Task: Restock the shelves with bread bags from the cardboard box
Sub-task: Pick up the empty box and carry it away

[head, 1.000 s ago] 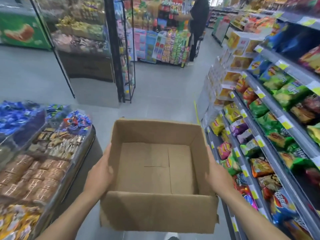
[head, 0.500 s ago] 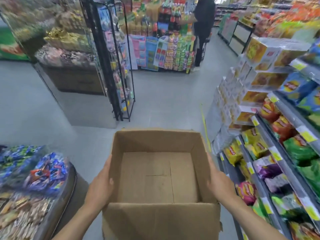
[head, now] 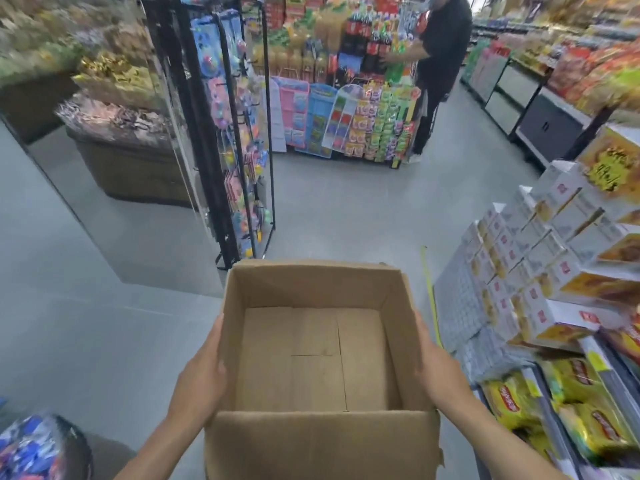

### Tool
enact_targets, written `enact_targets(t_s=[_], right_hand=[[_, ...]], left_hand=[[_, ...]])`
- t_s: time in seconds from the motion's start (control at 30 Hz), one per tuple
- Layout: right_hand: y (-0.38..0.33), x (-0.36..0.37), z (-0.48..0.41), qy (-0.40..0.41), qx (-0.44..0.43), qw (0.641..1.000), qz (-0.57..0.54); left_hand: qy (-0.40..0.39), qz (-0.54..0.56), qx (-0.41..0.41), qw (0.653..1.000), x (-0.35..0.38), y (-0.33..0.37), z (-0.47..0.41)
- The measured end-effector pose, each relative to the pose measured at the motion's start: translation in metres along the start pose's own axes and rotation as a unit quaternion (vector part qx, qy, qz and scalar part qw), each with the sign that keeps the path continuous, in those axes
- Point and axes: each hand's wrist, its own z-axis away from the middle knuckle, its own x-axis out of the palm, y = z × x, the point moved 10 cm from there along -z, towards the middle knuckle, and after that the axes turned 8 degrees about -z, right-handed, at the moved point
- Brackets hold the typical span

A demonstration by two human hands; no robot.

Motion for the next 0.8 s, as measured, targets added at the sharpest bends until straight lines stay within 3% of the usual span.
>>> enact_targets(t_s=[0.33, 0.8], right_hand=[[0.007, -0.042, -0.189, 0.024, 0.095, 0.995, -0.019], [0.098, -0.076, -0.454, 0.039, 0.177, 0.983, -0.044]], left_hand=[[-0.044, -0.014, 0.063, 0.997, 0.028, 0.096, -0.250], [-0.092, -0.075, 0.114, 0.986, 0.138, 0.256, -0.519]])
